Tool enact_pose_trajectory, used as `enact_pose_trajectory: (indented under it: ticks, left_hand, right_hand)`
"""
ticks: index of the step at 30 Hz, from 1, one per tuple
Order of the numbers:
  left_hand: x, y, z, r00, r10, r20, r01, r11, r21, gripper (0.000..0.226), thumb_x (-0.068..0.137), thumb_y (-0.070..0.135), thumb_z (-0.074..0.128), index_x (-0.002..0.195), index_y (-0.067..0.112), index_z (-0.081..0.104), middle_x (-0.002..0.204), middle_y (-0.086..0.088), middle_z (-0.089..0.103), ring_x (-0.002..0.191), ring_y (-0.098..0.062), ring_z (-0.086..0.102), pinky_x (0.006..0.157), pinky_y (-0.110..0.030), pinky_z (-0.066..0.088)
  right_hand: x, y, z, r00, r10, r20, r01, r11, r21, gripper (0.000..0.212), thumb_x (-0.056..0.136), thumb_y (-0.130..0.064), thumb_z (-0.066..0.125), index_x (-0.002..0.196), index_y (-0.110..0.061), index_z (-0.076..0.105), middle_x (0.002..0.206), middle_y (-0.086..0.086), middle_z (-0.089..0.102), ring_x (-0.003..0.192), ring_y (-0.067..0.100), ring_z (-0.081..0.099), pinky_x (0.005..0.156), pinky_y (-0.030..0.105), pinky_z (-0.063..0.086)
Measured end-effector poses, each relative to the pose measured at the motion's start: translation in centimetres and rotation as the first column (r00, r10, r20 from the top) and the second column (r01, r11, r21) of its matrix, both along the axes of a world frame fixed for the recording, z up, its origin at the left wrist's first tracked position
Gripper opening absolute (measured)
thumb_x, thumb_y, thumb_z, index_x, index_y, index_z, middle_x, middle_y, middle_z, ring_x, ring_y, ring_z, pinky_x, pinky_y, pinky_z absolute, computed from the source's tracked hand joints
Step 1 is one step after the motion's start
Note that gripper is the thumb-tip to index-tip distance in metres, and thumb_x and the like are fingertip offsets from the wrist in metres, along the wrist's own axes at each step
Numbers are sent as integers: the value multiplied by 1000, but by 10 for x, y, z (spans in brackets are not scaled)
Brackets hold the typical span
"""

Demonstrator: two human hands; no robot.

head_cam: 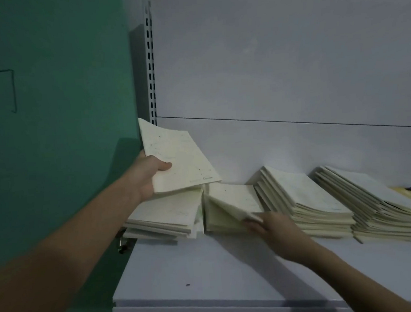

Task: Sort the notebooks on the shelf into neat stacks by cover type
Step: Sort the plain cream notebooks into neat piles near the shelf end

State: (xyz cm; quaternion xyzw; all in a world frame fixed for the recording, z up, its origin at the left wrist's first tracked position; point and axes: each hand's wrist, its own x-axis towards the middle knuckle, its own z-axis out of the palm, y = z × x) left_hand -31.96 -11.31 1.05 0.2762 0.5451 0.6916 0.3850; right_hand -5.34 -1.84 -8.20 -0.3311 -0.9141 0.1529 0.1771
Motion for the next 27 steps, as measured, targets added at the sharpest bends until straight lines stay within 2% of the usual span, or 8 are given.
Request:
enact_pose_trajectory:
  ticks: [3, 8, 11, 14, 16, 20, 24, 27]
  left_hand:
    - [8, 1, -5, 1000, 16, -13, -16, 1000, -9, 68, 90, -15, 45, 141, 29, 37, 127, -6, 58, 99, -27, 63, 61, -42, 58]
    - [40, 7, -10, 998, -59, -29, 56, 994, -98, 60, 95, -6, 44, 137, 37, 37, 126, -6, 57, 99, -32, 61, 63, -49, 57]
    - [64, 12, -2, 995, -97, -12, 95, 989, -111, 37, 100, 28, 51, 135, 36, 40, 118, -6, 64, 94, -30, 65, 63, -43, 58]
    - [78, 17, 1, 993, -114, 44, 117, 990, -76, 47, 89, 39, 65, 131, 34, 44, 113, -7, 69, 90, -29, 69, 60, -40, 58]
    - [78, 18, -2, 996, -75, 46, 77, 996, -52, 49, 91, 13, 64, 132, 31, 44, 112, -10, 68, 86, -29, 68, 60, -39, 58]
    - [56, 13, -8, 991, 18, 133, -23, 999, 39, 66, 87, -18, 46, 137, 25, 41, 122, -13, 61, 96, -35, 64, 64, -45, 57]
    - [46, 8, -4, 981, 97, 165, -117, 987, 114, 66, 89, -17, 48, 141, 21, 36, 128, -8, 59, 99, -32, 62, 60, -43, 55]
    - [46, 4, -5, 977, 129, 171, -151, 981, 124, 63, 90, -16, 48, 140, 20, 37, 125, -8, 60, 88, -26, 63, 53, -39, 54]
  right_hand:
    - [3, 18, 24, 895, -271, -354, 174, 943, -282, 53, 94, -50, 47, 77, -2, 62, 67, 16, 61, 54, 20, 55, 46, 27, 42]
    - [-19, 9, 61, 877, -141, -460, 233, 961, 150, 37, 103, -36, 36, 86, -11, 58, 74, 8, 62, 68, 31, 61, 62, 39, 50]
    - [-37, -14, 70, 989, -12, -148, 83, 869, 488, 21, 102, -29, 36, 104, -17, 54, 85, 10, 65, 76, 35, 60, 59, 36, 37]
    - [-48, -34, 68, 994, 93, 60, -110, 756, 645, 20, 102, -34, 41, 113, -19, 47, 90, 7, 65, 75, 35, 59, 55, 34, 25]
    - [-48, -37, 72, 982, 177, 63, -183, 818, 546, 39, 101, -49, 34, 124, -20, 46, 102, 5, 65, 85, 33, 59, 62, 34, 31]
    - [-36, -28, 67, 945, 313, -97, -321, 942, -95, 63, 95, -61, 29, 151, -31, 27, 153, -12, 35, 138, 12, 34, 104, 25, 26]
    - [-30, 7, 37, 943, 123, -309, -191, 961, -199, 77, 87, -74, 33, 152, -34, 21, 156, -16, 25, 143, 8, 26, 116, 33, 20]
    - [-30, 22, 2, 989, 133, -71, -145, 968, -203, 91, 80, -82, 37, 153, -33, 14, 159, -11, 20, 145, 14, 21, 117, 42, 21]
